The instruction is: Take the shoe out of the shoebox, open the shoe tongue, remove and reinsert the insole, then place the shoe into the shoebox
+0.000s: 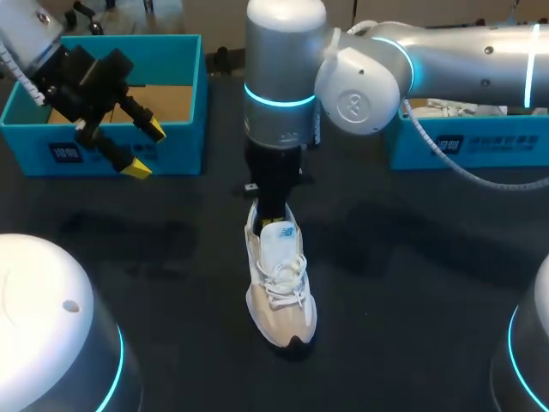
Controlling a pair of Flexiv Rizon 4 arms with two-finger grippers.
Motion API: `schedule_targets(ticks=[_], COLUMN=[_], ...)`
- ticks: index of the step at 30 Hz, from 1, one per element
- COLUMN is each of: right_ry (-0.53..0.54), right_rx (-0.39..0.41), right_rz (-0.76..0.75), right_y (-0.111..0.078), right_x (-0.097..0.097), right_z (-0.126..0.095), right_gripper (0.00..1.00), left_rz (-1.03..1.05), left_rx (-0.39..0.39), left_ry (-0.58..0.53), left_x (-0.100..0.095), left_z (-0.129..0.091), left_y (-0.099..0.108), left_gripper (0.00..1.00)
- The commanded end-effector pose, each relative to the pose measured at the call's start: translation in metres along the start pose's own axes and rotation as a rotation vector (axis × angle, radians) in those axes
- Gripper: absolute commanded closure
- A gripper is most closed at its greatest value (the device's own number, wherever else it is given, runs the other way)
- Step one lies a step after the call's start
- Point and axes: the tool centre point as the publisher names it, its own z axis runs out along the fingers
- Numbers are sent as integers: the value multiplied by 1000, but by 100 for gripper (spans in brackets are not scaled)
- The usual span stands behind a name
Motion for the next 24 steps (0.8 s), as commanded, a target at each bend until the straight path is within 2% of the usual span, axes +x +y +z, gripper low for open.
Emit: schedule_targets(ticks=[1,7,8,9,10,13,15,17,19,20,21,22,24], right_ry=[7,-8,-15,-17,-22,-28,-33,-37,-38,-38,-36,-31,-30], right_rx=[14,45,55,57,62,61,59,58,58,59,59,60,61], right_rz=[9,37,43,44,47,51,52,52,52,48,46,40,37], right_y=[-2,-10,-11,-12,-13,-16,-17,-17,-17,-17,-16,-16,-15], right_x=[3,5,5,6,6,6,6,6,4,4,4,4,4], right_z=[11,12,11,10,9,6,4,3,5,8,9,11,13], right_gripper=[100,100,90,60,55,51,41,36,25,10,3,0,0], left_rz=[0,0,0,0,0,0,0,0,0,0,0,0,0], left_rx=[-3,-3,-3,-3,-3,-3,-3,-3,-3,-3,-3,-3,-3], left_ry=[1,1,1,1,1,1,1,1,1,1,1,1,1], left_x=[0,0,0,0,0,0,0,0,0,0,0,0,0], left_z=[0,0,0,0,0,0,0,0,0,0,0,0,0], left_y=[0,0,0,0,0,0,0,0,0,0,0,0,0], left_gripper=[0,0,0,0,0,0,0,0,0,0,0,0,0])
